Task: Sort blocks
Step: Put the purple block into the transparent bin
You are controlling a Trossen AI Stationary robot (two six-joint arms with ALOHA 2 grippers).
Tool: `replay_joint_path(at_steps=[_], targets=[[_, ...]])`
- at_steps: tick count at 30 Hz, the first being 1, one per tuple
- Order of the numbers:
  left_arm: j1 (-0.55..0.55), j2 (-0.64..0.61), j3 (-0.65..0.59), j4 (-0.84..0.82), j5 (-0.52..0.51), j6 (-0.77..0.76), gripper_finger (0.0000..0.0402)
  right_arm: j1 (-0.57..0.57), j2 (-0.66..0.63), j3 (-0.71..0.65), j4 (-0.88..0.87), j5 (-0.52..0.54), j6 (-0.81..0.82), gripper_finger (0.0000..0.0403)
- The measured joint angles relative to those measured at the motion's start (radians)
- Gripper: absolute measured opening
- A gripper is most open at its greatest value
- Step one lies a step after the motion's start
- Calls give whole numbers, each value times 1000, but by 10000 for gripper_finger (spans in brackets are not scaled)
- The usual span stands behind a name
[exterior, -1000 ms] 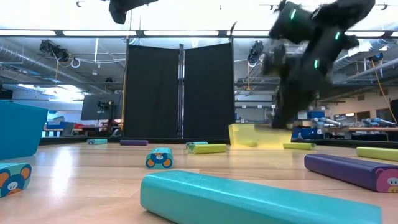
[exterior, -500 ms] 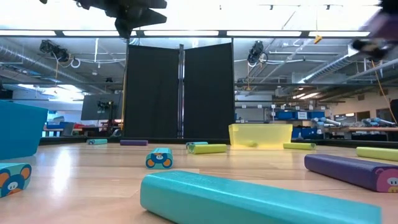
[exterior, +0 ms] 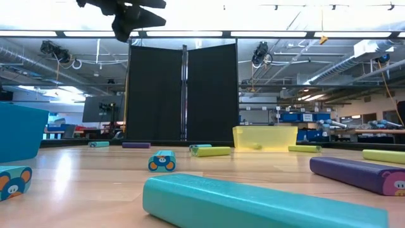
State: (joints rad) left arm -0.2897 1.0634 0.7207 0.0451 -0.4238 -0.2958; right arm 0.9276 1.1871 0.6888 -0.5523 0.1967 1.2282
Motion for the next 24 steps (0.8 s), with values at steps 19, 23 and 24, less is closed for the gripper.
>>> replay_joint_path(at_steps=[19,23,24], targets=[[-367,615,813,-1388,385,-896,202,-113,-81,1,254,664,-670,300],[-398,682,854,-1354,497,-1007,202,-203,-81,1,366,648,-843,288],[-408,694,855,-1336,522,-1058,202,-224,-79,1,396,632,-873,286]])
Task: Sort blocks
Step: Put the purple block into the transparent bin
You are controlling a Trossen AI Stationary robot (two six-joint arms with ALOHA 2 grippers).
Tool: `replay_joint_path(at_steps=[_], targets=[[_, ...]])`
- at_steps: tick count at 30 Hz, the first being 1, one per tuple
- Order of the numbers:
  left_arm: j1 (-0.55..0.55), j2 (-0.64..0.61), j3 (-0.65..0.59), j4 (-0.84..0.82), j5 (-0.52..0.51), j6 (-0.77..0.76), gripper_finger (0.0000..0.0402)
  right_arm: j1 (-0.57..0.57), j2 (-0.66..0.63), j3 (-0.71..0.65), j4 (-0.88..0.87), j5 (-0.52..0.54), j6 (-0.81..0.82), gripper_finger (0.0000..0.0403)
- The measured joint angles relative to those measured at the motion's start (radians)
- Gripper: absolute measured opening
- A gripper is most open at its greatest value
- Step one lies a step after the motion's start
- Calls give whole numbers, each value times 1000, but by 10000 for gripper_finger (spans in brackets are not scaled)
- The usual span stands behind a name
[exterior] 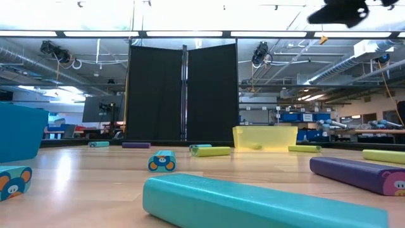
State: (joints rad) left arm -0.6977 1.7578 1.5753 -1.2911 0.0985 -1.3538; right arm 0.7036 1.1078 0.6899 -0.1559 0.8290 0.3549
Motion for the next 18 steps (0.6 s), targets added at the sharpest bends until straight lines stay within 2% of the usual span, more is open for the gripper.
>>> replay_joint_path(at_steps=[3,8,13,15,18], targets=[[-44,37,0,93,50,-186,202,-49,5,0,59,-57,-66,283],[-135,103,0,204,2,-545,202,-94,17,-20,149,-113,-152,282],[-223,157,-1,250,-23,-834,207,-126,18,-21,190,-182,-215,282],[-248,175,-1,257,-15,-904,212,-131,18,-21,193,-213,-226,283],[-263,208,0,251,18,-930,220,-131,18,-21,200,-233,-239,283]])
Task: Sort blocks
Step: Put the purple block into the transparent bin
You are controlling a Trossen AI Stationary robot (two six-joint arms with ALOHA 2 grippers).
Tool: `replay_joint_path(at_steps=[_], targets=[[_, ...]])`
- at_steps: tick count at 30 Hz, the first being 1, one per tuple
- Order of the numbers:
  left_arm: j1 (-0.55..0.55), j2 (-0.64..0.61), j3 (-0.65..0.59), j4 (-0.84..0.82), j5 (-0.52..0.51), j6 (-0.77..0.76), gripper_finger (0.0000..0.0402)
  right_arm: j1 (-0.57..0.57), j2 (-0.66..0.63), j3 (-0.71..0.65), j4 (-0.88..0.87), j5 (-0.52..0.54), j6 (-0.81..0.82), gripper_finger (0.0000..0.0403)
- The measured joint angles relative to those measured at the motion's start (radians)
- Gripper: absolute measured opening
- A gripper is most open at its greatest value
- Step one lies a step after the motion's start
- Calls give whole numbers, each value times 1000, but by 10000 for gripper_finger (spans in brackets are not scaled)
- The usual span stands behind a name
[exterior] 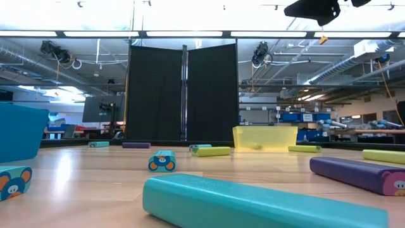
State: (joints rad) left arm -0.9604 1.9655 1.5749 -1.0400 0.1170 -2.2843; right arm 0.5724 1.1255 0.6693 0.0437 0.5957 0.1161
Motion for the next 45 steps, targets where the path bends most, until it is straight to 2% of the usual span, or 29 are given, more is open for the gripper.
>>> replay_joint_path(at_steps=[8,13,22,45], targets=[[26,68,0,-14,-100,-2,234,0,0,0,38,-34,-23,280],[37,92,0,-22,-98,-4,235,0,0,0,60,-93,-18,280],[21,92,-2,-79,-78,-19,235,2,0,0,103,-122,-6,272],[6,134,-10,-61,-99,-21,234,0,0,0,156,-126,-13,265]])
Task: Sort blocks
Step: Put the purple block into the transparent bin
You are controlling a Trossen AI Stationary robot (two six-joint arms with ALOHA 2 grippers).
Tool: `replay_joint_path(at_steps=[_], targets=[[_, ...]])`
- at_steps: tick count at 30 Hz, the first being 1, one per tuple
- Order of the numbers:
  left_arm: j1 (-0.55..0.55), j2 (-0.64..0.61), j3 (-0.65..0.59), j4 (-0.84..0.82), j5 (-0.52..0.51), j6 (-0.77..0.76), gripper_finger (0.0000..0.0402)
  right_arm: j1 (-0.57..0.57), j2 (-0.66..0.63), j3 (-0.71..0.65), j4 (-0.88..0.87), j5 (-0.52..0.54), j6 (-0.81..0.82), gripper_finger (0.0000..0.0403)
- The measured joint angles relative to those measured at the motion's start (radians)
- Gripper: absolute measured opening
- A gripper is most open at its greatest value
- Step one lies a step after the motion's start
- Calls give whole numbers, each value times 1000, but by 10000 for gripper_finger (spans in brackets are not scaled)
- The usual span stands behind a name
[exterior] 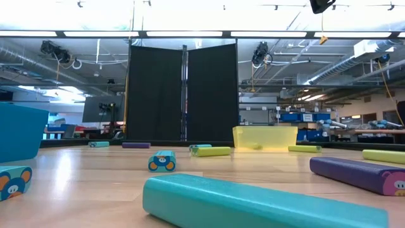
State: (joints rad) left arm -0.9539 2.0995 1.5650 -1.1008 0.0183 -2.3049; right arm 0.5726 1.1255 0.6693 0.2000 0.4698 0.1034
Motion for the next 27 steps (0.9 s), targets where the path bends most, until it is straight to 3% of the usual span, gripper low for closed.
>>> replay_joint_path(at_steps=[27], targets=[[-9,33,2,38,-36,20,208,-11,0,0,33,8,-2,256]])
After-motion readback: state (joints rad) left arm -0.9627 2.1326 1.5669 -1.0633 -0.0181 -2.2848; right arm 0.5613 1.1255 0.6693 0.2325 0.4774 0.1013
